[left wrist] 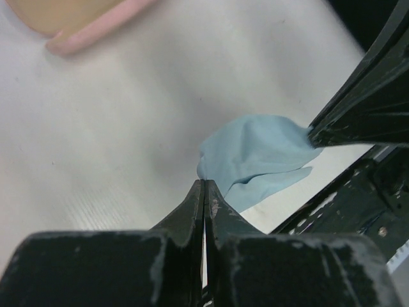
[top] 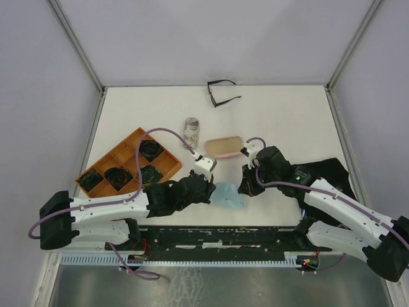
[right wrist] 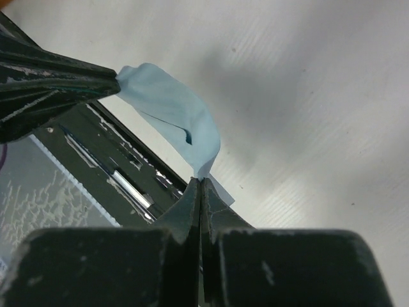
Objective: Organize the sunglasses
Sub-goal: Fold the glasses cleaning cloth at the center of the board.
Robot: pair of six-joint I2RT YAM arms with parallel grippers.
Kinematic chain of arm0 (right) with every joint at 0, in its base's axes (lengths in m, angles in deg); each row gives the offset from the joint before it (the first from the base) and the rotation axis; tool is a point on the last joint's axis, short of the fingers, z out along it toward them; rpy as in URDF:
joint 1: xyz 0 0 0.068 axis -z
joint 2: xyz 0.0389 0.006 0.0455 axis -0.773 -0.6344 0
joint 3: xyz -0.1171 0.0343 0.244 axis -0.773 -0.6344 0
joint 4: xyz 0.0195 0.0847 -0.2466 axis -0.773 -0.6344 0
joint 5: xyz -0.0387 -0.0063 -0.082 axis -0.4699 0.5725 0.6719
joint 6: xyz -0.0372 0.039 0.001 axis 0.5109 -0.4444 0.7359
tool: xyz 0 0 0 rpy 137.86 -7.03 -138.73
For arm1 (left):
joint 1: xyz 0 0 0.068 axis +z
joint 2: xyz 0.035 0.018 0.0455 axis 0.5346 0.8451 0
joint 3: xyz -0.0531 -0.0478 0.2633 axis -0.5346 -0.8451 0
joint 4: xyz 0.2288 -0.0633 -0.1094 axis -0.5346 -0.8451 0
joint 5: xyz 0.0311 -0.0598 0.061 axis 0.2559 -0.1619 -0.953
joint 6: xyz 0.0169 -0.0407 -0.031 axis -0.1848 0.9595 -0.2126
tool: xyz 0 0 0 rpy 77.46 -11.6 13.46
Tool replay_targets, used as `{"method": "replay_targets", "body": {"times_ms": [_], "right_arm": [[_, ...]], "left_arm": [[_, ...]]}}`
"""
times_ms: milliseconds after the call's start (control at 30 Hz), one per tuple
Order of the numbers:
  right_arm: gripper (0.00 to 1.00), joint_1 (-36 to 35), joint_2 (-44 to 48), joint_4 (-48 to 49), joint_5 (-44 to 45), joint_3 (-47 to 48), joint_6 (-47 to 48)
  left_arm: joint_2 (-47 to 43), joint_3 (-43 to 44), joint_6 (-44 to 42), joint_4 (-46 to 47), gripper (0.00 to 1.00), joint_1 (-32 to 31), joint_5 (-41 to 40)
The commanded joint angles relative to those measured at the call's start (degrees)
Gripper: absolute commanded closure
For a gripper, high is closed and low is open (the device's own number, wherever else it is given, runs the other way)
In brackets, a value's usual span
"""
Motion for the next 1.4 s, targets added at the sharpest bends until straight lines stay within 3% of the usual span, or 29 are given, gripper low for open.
{"method": "replay_targets", "body": {"times_ms": [0, 367, 600, 833, 1067, 1200, 1367], "right_arm": [[1.0, -0.45, 1.74, 1.06, 3.61, -2.68, -2.17], [1.0, -0.52, 12.38, 15.14, 6.32, -8.72, 5.71], [1.0, -0.46, 11.89, 11.14, 2.11, -4.77, 8.34], [1.0, -0.53, 12.43, 4.63, -2.35, -2.15, 2.91], [1.0, -0.53, 6.73, -3.62, -4.45, 0.96, -2.99], [1.0, -0.45, 1.01, -4.32, -0.15, 0.33, -3.18], [1.0, 0.36, -2.62, 2.33, 7.36, -1.19, -1.97]], "left_arm": [[-1.45, -4.6, 5.07, 3.0, 0.97, -0.75, -1.53], [-9.6, -8.69, -1.48, 14.88, 0.97, -0.79, -2.47], [-11.9, -5.77, -4.45, 11.91, 0.97, -0.74, -2.42], [-11.65, -4.27, -0.62, 5.44, 0.97, -0.75, 1.6], [-6.18, 2.2, 3.9, -4.88, 0.97, -0.75, 2.24], [-2.77, 0.62, 3.38, -1.04, 0.97, -0.67, -1.74], [2.16, -3.54, 1.55, 8.68, 0.97, 0.9, -4.86]]}}
